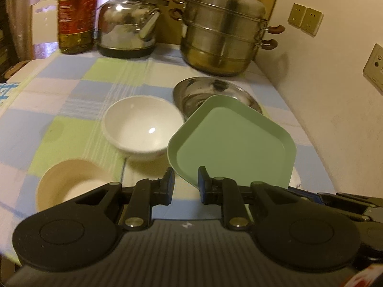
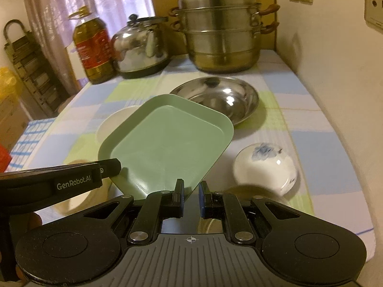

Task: Organize plates and bowls
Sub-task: 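Lift the green tray with both grippers and carry it over the steel plate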

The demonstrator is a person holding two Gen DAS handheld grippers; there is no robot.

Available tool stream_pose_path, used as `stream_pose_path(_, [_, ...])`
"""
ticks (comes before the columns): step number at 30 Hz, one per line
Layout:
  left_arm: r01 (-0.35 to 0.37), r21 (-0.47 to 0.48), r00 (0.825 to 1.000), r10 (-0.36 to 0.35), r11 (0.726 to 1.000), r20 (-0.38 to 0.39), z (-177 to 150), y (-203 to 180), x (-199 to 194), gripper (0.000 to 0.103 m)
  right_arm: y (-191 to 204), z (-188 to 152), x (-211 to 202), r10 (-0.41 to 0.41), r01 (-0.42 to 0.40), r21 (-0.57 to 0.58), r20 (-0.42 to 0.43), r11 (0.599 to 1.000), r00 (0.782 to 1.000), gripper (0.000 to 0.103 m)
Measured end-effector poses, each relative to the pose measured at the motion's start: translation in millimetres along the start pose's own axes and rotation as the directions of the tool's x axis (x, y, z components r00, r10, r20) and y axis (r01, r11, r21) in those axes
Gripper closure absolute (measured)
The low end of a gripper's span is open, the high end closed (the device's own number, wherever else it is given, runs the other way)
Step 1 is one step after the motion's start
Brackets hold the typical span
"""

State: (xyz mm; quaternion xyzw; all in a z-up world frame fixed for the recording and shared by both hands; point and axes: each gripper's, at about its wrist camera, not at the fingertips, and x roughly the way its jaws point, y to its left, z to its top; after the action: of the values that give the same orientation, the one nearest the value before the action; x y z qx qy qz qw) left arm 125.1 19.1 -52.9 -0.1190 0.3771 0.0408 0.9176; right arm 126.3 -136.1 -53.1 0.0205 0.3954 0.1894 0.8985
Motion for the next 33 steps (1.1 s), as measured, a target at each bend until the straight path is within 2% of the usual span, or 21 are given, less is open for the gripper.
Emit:
stream_pose_path(9, [0.046,0.044,0.999,-0.046,0.998,0.005,51,-7,50,0.084,-19,48,37,-0.052,0.052,0.044,0.014,0.998,0.999,0.091])
stream_pose_path(17, [0.053,0.044,0.999,-0.052,0.998,-0.011,84,-7,94,0.084,-33,84,80,-0.067,0.067,0.055,-0.008,0.996,0.998,0.091])
stream_pose_path(33, [0.014,0.044,0.992,-0.008,0.999,-0.129,105,-8,166,0.084,-54,108,150,-0.070,0.081,0.092,-0.119,0.992,0.990,0.091])
